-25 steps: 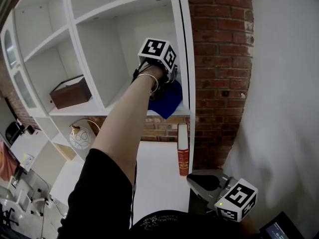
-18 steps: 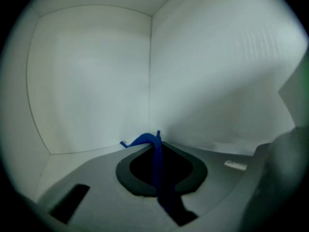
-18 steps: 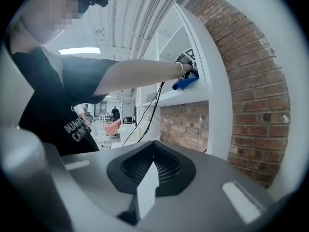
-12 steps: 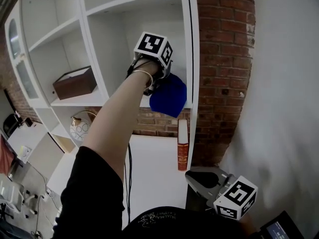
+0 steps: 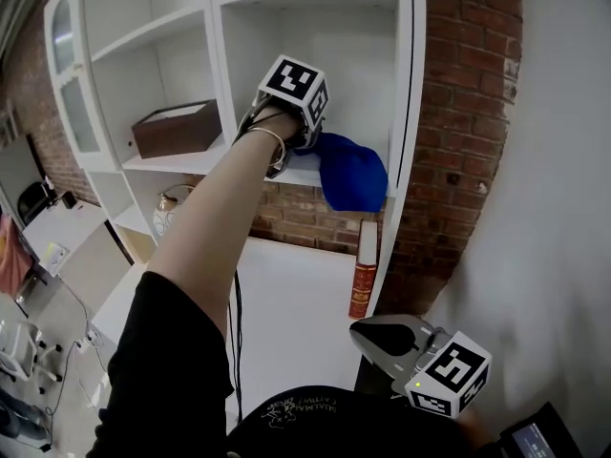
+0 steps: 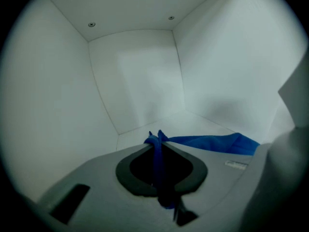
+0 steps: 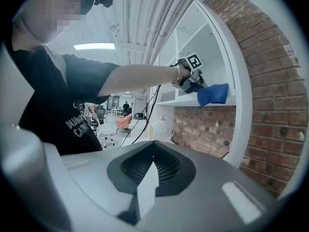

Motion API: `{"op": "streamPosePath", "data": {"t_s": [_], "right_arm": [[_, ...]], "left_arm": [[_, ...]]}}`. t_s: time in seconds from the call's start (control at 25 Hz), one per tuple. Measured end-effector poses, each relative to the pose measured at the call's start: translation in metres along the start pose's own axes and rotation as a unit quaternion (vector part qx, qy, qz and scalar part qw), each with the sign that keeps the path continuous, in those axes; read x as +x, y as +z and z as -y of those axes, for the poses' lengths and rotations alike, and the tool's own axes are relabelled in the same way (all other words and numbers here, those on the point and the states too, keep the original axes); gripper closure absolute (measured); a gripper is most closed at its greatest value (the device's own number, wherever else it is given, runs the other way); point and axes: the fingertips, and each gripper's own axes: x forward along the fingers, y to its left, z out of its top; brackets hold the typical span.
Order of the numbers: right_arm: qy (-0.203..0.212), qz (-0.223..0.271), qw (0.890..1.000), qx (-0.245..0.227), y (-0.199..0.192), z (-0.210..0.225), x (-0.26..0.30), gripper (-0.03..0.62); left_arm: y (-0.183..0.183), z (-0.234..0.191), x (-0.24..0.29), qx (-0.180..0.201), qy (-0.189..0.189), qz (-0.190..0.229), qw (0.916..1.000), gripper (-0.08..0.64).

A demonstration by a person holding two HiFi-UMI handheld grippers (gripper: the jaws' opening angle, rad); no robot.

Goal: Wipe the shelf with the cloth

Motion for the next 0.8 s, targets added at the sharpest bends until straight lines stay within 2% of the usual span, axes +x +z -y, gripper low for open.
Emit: {"op": "streamPosePath", "data": {"t_s": [0.24, 0.4, 0.52, 0.68, 0.8], "right_arm": [[-0.002, -0.003, 1.0, -0.003, 0.0, -0.001, -0.004, 0.583], [-0.008, -0.009, 1.0, -0.002, -0.002, 0.001, -0.007, 0.583], [-0.012, -0.008, 1.0, 0.001, -0.003, 0.003, -0.01, 0.583], [-0.02, -0.008, 1.0, 0.006, -0.005, 0.004, -0.012, 0.583], [-0.026, -0.009, 1.0, 0.007, -0.006, 0.006, -0.015, 0.583]], "left_arm": [[-0.016, -0.005, 0.006, 0.013, 0.013, -0.03, 0.9994, 0.538], [-0.02, -0.001, 0.008, 0.028, 0.007, -0.047, 0.9985, 0.538], [-0.02, 0.007, 0.009, 0.025, -0.013, -0.055, 0.9981, 0.541], [-0.014, 0.029, 0.014, 0.002, -0.065, -0.048, 0.9967, 0.541], [-0.007, 0.041, 0.018, 0.015, -0.072, -0.049, 0.9961, 0.541]]}}
